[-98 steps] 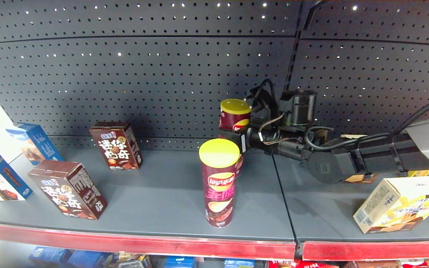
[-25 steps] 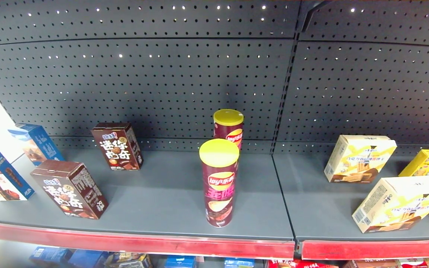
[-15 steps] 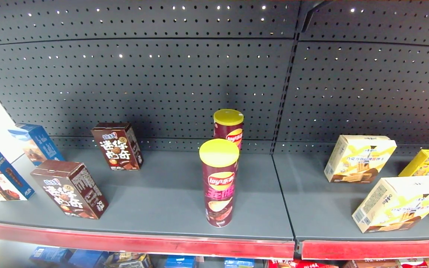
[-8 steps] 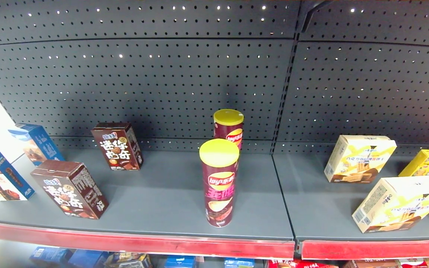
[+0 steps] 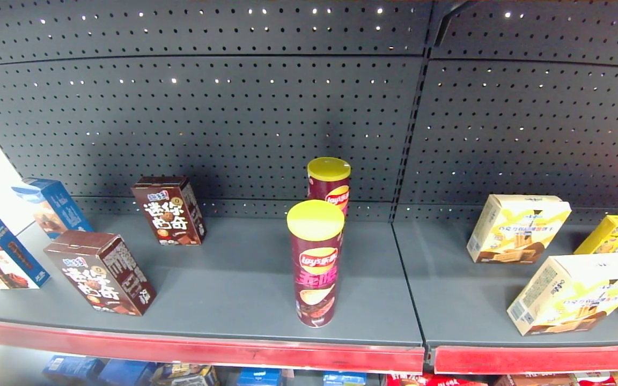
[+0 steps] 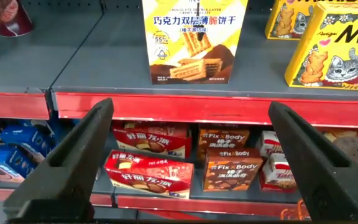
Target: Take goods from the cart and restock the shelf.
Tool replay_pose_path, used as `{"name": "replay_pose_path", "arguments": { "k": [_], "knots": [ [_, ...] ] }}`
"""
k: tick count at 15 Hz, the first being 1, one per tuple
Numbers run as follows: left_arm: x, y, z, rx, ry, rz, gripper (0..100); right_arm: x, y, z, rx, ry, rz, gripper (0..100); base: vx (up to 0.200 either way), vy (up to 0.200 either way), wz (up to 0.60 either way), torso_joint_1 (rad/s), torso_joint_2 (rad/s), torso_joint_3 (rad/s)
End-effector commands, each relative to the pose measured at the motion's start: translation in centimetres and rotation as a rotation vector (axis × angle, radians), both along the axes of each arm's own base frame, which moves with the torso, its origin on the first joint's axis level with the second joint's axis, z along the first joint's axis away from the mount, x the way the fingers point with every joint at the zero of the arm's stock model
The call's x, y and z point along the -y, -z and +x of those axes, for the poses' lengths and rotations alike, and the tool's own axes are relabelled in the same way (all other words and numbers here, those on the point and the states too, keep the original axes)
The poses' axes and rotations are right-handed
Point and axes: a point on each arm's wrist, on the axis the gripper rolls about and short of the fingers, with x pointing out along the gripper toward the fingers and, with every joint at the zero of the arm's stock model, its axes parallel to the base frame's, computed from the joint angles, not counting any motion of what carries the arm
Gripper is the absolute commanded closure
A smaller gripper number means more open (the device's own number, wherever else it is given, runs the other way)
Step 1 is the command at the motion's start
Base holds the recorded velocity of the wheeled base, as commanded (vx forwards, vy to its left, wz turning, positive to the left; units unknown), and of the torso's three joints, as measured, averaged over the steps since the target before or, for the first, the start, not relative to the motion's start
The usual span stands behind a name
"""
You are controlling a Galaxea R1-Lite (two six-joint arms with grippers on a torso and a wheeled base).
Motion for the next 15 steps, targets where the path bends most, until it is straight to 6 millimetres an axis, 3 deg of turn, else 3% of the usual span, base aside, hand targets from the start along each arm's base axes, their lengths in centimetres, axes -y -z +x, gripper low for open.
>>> {"name": "replay_pose_path", "arguments": {
  "k": [1, 8, 13, 15],
  "knots": [
    [0.0, 0.0, 0.0, 0.000, 0.001, 0.000, 0, 0.0, 0.0, 0.0, -0.003, 0.000, 0.000, 0, 0.000, 0.000, 0.00, 0.000, 0.00, 0.000],
    [0.2, -0.8, 1.0, -0.041, 0.100, 0.090, 0, 0.0, 0.0, 0.0, -0.001, 0.000, 0.000, 0, 0.000, 0.000, 0.00, 0.000, 0.00, 0.000],
    [1.4, -6.0, 4.2, 0.116, 0.339, 0.161, 0, 0.0, 0.0, 0.0, -0.001, 0.000, 0.000, 0, 0.000, 0.000, 0.00, 0.000, 0.00, 0.000],
    [1.7, -8.2, 5.8, 0.090, 0.357, 0.158, 0, 0.0, 0.0, 0.0, -0.001, 0.000, 0.000, 0, 0.000, 0.000, 0.00, 0.000, 0.00, 0.000]
  ]
}}
